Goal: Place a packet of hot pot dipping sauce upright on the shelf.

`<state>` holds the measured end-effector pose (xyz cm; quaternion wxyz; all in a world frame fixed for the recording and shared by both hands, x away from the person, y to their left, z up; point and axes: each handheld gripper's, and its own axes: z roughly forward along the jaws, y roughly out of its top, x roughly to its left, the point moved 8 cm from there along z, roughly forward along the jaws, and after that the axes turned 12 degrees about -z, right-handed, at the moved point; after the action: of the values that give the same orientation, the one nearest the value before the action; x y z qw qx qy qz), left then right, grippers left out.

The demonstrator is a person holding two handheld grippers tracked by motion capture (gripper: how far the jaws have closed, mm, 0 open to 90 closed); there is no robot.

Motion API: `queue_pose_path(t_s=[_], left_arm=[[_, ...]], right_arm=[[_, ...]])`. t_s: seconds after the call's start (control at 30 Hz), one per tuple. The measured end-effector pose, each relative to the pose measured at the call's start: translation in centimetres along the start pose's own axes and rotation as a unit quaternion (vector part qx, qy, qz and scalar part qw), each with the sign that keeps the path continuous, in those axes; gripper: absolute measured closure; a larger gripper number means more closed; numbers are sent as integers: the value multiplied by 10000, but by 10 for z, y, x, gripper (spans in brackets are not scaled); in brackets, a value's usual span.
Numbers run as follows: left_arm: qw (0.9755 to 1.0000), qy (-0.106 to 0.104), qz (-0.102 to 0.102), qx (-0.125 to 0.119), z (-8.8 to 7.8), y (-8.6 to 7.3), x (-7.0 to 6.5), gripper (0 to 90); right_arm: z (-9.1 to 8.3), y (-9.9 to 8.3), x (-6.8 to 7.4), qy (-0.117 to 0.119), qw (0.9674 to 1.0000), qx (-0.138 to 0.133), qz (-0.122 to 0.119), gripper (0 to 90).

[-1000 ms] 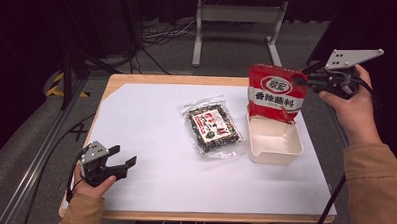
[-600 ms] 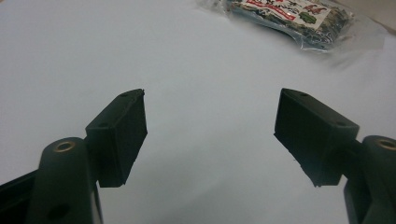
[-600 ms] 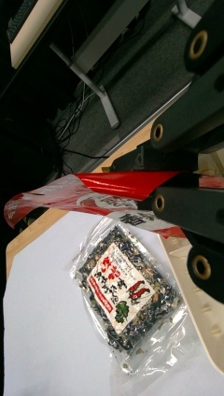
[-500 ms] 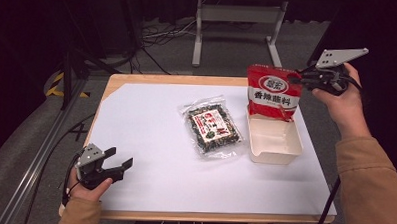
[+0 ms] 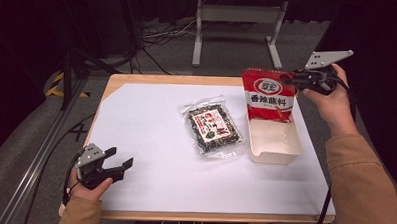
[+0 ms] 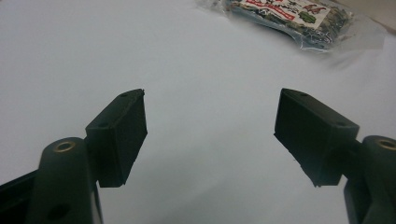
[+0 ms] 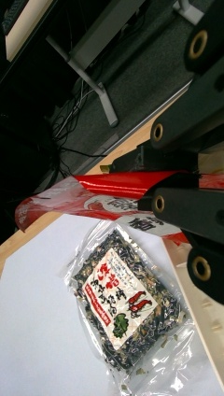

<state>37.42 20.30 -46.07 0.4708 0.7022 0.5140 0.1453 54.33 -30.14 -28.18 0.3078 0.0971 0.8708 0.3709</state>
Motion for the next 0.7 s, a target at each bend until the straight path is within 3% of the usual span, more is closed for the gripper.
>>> queue_pose_path(t_s=[0.2,0.47,0.67,0.7], left_arm=[[10000,-31,16,4,2,1,-1,254],[9999,-83,61,22,6,3,-3,253],[9999,-110,65,25,7,4,-4,253],[9999,-111,77,30,8,4,-4,253]], right_arm=[[0,-1,1,-26,9999,-86,55,886],[-2,-10,6,-17,9993,-173,333,859],[-2,-19,6,-100,9987,-43,502,850],[-1,-24,6,-92,9984,118,545,854]])
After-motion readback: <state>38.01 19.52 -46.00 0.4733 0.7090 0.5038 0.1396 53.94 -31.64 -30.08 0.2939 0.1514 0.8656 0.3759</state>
